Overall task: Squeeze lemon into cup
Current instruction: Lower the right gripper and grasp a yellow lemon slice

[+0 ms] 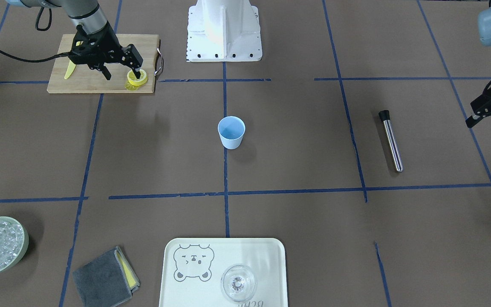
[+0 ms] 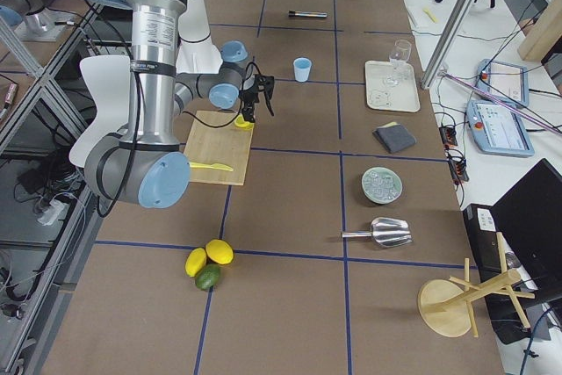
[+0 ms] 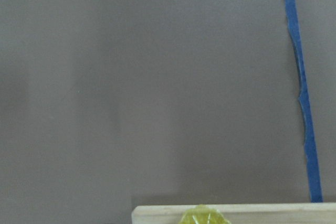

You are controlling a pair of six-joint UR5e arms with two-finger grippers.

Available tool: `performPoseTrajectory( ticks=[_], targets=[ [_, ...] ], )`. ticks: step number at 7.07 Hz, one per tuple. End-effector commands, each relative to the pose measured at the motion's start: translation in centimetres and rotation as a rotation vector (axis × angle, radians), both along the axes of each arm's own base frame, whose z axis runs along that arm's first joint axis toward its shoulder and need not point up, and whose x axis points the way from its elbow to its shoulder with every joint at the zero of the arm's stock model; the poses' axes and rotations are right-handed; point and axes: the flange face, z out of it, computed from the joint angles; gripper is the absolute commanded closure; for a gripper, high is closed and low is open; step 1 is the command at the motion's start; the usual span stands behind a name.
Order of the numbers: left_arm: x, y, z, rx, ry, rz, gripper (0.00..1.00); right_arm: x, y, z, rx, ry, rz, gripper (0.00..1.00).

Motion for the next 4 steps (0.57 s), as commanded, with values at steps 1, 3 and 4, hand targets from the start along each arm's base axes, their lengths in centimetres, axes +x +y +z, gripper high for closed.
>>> performPoseTrajectory(
  ticks=[1,3,4],
  targets=[
    [-0.1,0.1,-0.3,0.002,0.003,-0.004,0.00,-4.2,2.7,-1.8,0.011,0.088,-0.045,0.00],
    [-0.1,0.1,-0.3,0.003,0.002,-0.003,0.00,-4.7,2.8,-1.2,0.012,0.116,-0.045,0.00],
    [-0.1,0.1,-0.4,0.005,0.003,-0.003,0.00,-5.1,2.7,-0.5,0.010,0.129,-0.045,0.00]
  ],
)
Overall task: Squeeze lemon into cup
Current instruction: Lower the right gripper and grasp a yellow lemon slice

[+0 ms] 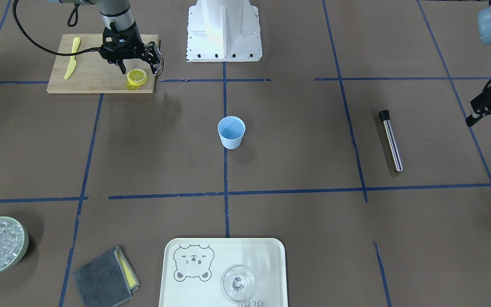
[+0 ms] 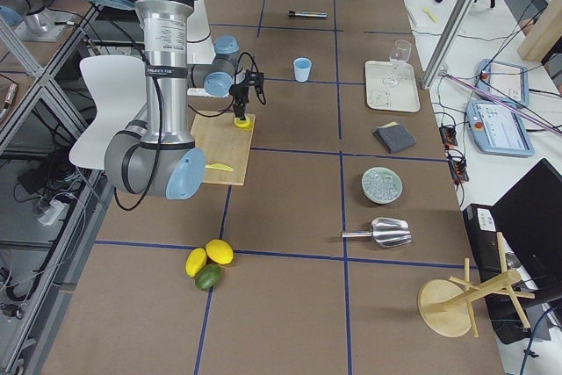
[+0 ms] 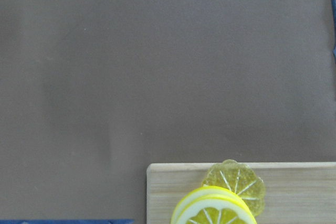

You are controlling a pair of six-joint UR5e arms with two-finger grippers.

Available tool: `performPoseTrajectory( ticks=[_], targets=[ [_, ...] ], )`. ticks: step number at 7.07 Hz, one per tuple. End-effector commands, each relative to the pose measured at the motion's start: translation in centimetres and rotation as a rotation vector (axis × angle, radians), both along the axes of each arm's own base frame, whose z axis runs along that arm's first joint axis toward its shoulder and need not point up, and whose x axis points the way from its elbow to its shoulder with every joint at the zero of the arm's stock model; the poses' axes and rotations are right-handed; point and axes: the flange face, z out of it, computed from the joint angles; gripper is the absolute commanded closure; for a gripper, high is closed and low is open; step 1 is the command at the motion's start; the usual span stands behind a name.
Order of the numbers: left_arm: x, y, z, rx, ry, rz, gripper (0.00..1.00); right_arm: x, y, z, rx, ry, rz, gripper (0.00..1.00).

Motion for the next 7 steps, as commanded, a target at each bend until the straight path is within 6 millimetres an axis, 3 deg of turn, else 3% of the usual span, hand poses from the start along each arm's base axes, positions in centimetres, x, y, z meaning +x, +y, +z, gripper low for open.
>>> performPoseTrajectory(
  ticks=[1,4,7],
  targets=[
    [0.0,0.0,-0.1,0.001,0.000,0.000,0.00,-0.7,0.0,1.1,-0.005,0.027,-0.004,0.00],
    [0.0,0.1,-0.7,0.012,0.005,0.000,0.00,-1.1,0.1,2.5,-0.011,0.054,-0.006,0.00],
    [0.0,0.1,-0.7,0.012,0.003,-0.001,0.00,-1.4,0.6,2.4,-0.009,0.053,-0.017,0.00]
  ],
)
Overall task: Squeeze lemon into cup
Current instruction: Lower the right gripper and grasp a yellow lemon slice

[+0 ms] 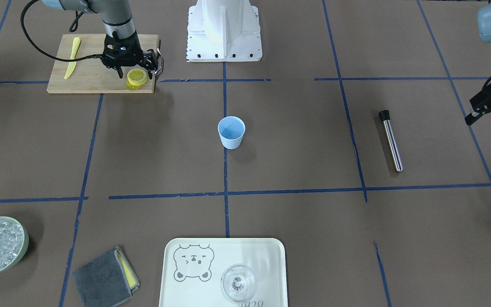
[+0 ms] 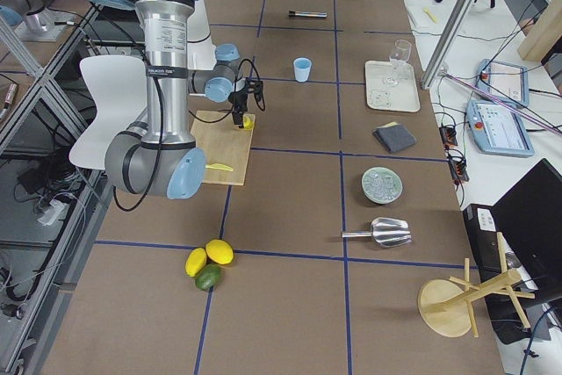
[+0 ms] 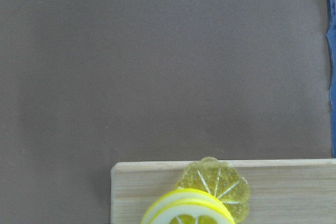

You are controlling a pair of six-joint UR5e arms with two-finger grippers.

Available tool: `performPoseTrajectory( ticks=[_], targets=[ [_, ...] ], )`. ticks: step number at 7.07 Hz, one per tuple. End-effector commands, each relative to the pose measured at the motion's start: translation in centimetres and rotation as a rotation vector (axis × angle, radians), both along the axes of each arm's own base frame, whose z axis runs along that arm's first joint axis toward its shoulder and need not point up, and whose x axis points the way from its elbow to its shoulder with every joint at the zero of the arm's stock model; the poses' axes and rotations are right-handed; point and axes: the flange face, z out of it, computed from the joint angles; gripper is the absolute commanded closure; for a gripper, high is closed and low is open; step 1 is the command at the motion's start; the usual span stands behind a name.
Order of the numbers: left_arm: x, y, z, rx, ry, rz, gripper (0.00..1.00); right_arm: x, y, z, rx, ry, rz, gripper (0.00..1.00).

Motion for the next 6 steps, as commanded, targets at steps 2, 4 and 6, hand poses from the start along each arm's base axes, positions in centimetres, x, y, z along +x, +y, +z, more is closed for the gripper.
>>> performPoseTrajectory(
  ticks=[2,4,6],
  targets=[
    [-0.01,0.03,0.13,-0.003,-0.001,0.000,0.00,-0.36,0.26,0.23,0.000,0.005,-0.006,0.00],
    [0.00,0.00,0.20,-0.004,-0.001,0.000,0.00,-0.46,0.27,0.31,-0.001,0.007,-0.007,0.02],
    [-0.01,0.03,0.13,-0.003,-0.001,0.000,0.00,-0.47,0.31,0.16,-0.004,0.003,-0.010,0.23]
  ],
)
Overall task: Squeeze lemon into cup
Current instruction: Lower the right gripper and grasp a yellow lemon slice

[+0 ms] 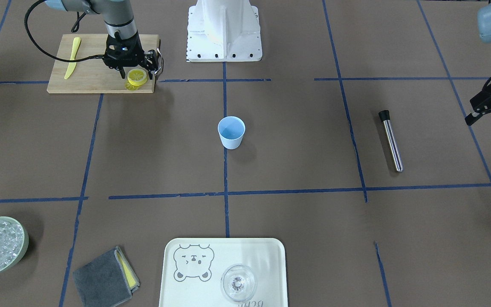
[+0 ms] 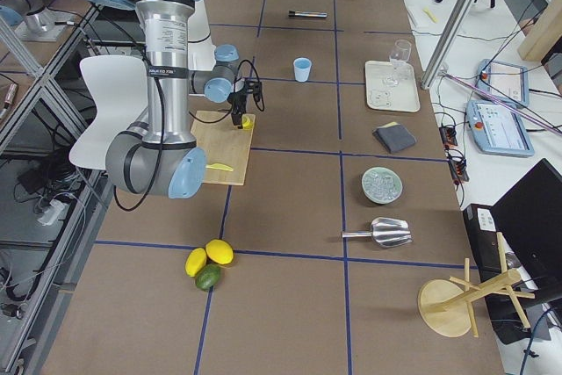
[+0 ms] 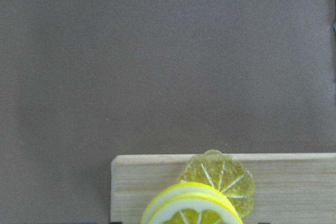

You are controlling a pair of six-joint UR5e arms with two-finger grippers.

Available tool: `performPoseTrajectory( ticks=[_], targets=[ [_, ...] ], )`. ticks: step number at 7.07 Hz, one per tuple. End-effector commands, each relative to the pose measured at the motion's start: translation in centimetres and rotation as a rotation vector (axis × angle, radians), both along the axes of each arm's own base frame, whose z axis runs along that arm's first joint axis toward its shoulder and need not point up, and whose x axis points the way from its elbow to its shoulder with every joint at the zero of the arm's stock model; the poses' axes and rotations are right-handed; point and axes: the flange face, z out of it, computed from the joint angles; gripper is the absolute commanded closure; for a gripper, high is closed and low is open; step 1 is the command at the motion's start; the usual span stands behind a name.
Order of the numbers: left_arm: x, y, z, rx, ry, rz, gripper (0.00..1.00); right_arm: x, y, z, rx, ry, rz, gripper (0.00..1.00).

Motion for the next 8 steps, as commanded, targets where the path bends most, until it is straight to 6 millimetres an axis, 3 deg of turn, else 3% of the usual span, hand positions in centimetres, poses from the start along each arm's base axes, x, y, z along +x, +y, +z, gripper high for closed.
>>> performPoseTrajectory(
  ticks=[1,3,8],
  targets=[
    [0.0,0.0,0.0,0.001,0.000,0.000,0.00,0.0,0.0,-0.1,-0.001,-0.002,-0.001,0.29],
    [0.0,0.0,0.0,-0.001,0.000,0.000,0.00,0.3,-0.1,-0.1,-0.003,-0.002,-0.001,0.37],
    [0.0,-0.1,0.0,0.001,0.000,0.000,0.00,1.0,-0.2,-1.0,-0.004,-0.019,0.001,0.38]
  ],
)
